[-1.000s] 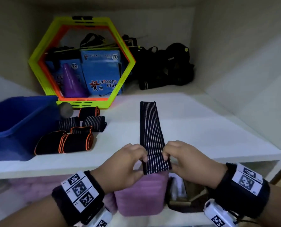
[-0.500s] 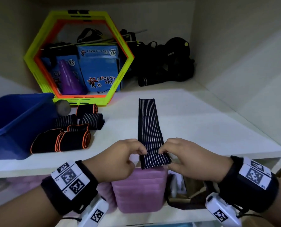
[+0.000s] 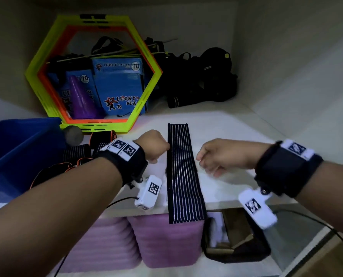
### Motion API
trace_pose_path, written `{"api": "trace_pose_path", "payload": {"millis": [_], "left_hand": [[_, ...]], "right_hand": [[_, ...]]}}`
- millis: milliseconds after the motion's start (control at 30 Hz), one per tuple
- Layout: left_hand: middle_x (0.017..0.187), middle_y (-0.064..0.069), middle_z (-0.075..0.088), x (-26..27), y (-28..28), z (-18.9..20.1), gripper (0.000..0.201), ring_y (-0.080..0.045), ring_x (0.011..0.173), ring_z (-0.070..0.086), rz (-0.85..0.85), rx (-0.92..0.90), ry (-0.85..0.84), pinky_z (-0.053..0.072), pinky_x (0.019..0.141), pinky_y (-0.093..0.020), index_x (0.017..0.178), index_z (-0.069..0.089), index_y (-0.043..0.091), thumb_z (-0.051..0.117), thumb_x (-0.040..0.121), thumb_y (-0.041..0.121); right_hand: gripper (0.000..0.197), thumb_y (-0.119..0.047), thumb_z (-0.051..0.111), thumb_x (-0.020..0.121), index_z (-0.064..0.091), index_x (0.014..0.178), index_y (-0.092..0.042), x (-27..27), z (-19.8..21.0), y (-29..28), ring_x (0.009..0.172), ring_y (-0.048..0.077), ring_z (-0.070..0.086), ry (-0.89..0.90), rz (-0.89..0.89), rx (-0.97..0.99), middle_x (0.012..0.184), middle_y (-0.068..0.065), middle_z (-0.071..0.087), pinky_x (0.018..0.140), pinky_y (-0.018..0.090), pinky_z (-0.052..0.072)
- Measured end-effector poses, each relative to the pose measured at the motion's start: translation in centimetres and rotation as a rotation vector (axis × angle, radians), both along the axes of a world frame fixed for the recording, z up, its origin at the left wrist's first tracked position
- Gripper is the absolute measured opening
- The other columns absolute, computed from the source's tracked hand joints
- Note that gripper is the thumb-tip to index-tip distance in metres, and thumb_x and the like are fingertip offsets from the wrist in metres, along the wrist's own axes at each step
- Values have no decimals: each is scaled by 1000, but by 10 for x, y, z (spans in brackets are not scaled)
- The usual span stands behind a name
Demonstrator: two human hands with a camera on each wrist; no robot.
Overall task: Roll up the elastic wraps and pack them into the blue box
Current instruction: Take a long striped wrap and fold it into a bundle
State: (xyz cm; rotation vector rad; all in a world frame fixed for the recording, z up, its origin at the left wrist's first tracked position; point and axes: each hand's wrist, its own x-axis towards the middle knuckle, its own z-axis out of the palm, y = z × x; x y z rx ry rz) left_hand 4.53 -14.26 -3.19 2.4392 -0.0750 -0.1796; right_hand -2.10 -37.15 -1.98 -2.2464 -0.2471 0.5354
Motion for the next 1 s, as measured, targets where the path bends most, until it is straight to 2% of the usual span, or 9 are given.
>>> {"api": "trace_pose_path", "payload": {"millis": [100, 200, 267, 367, 500, 633, 800, 900, 1000], "left_hand": [[94, -19, 70, 19, -1, 0, 19, -32, 73, 65, 111, -69, 66, 61, 75, -43, 105, 66, 2, 59, 93, 14], [96, -18, 66, 37, 1, 2, 12, -32, 70, 65, 186, -189, 120, 61, 65, -39, 95, 59, 2, 57, 90, 12], [98, -18, 63, 47, 0, 4, 18, -29, 67, 62, 211, -258, 128, 60, 62, -36, 99, 58, 1, 56, 89, 15], [96, -16, 57, 62, -6, 7, 25, -26, 67, 56, 246, -335, 150, 58, 60, -33, 111, 55, 2, 54, 93, 20], [87, -15, 52, 84, -13, 7, 22, -27, 66, 50, 295, -448, 180, 51, 64, -32, 102, 55, 3, 53, 94, 24], [89, -18, 60, 93, -21, 6, 20, -27, 64, 54, 305, -556, 230, 53, 69, -34, 102, 56, 7, 50, 97, 25], [87, -15, 64, 101, -33, 6, 15, -25, 69, 62, 288, -608, 274, 51, 68, -32, 90, 55, 10, 47, 98, 21], [85, -14, 62, 106, -32, 6, 15, -23, 67, 60, 295, -618, 256, 52, 62, -31, 87, 55, 10, 49, 98, 18], [91, -14, 60, 114, -27, 3, 12, -24, 70, 59, 265, -525, 182, 56, 73, -36, 85, 55, 11, 55, 96, 17]], "right_hand": [[9, 1, 55, 87, 53, 95, -5, 37, 12, 8, 69, 23, 56, 85, -74, -15, 79, 13, 50, 65, 33, 53], [5, 0, 55, 86, 56, 82, -1, 74, 14, 18, 61, 24, 57, 67, -187, -79, 75, 11, 52, 66, 36, 57], [9, -1, 56, 83, 60, 90, 0, 97, 10, 22, 67, 27, 63, 56, -249, -75, 81, 14, 57, 75, 44, 60], [18, 0, 53, 84, 62, 101, 3, 125, 4, 24, 92, 34, 71, 95, -332, -56, 94, 18, 62, 84, 53, 58], [16, 6, 48, 88, 58, 101, 4, 148, 1, 25, 90, 32, 69, 153, -429, 56, 95, 23, 63, 89, 50, 57], [22, 6, 43, 91, 54, 110, 5, 165, -2, 31, 93, 34, 64, 214, -452, 159, 107, 24, 61, 93, 48, 55], [41, 3, 35, 96, 44, 137, 5, 176, 0, 32, 122, 38, 58, 253, -480, 225, 129, 26, 58, 99, 47, 51], [44, 4, 36, 95, 41, 139, 1, 179, -3, 31, 107, 36, 63, 243, -474, 271, 120, 24, 60, 93, 47, 52], [44, 7, 40, 94, 41, 138, 1, 178, -2, 29, 98, 32, 64, 224, -451, 282, 116, 23, 57, 91, 46, 54]]}}
